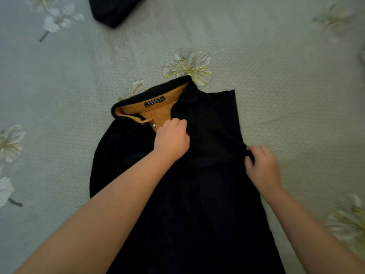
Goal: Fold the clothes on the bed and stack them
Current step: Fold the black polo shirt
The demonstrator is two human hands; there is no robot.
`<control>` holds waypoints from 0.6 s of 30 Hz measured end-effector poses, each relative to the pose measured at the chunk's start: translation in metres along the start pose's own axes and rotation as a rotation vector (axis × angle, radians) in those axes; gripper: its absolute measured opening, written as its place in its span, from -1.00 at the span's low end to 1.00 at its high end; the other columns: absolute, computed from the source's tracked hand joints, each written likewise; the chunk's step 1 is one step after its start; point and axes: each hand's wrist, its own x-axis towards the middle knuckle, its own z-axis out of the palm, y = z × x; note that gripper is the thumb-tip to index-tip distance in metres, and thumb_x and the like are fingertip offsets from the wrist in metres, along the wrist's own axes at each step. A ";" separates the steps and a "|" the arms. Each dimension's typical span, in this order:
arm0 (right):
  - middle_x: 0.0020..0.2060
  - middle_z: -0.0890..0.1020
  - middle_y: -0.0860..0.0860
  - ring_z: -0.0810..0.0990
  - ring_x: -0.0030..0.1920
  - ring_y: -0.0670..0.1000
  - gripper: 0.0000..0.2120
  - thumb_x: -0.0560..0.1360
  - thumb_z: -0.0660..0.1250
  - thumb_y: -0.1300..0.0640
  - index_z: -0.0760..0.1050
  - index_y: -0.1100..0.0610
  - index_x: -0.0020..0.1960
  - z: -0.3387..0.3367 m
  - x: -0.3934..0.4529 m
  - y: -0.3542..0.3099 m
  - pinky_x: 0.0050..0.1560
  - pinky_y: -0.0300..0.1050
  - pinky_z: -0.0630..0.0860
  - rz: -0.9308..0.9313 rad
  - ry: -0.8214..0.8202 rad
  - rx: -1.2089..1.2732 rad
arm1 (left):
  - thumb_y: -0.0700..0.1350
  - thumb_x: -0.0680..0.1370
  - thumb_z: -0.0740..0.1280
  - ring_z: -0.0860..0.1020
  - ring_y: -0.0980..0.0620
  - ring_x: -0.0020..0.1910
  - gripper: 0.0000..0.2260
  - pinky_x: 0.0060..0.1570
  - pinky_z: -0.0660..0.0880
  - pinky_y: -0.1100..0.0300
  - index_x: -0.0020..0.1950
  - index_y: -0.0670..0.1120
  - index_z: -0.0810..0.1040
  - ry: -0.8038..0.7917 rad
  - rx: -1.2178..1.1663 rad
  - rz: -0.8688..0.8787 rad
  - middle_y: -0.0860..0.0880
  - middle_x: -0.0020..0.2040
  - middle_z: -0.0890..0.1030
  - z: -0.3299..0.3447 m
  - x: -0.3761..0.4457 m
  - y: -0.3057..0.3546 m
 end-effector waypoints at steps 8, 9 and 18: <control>-0.34 0.58 0.22 0.59 -0.33 0.18 -0.87 0.27 0.38 0.41 0.57 0.36 -0.17 0.001 -0.001 0.028 -0.22 -0.10 0.36 -0.029 0.064 0.126 | 0.01 0.57 0.20 0.49 -0.06 0.08 -0.69 0.00 0.39 0.13 0.19 -0.18 0.48 -0.072 -0.261 -0.036 -0.13 0.07 0.57 0.013 0.099 0.100; -0.33 0.58 0.21 0.59 -0.34 0.16 -0.89 0.32 0.34 0.38 0.57 0.35 -0.16 -0.001 -0.002 0.031 -0.23 -0.10 0.38 -0.045 0.076 0.139 | -0.02 0.57 0.21 0.50 -0.03 -0.05 -0.79 -0.13 0.35 0.19 0.02 -0.14 0.52 -0.061 -0.272 -0.035 -0.08 -0.11 0.58 0.016 0.105 0.106; -0.35 0.57 0.04 0.41 -0.18 -0.03 -0.78 0.38 0.13 0.18 0.51 0.20 -0.30 -0.006 -0.009 0.064 0.11 -0.05 0.20 0.101 0.213 0.045 | -0.07 0.57 0.21 0.38 0.04 -0.27 -0.82 -0.31 0.21 0.21 -0.13 -0.14 0.49 0.187 -0.218 0.022 0.03 -0.36 0.40 0.030 0.151 0.136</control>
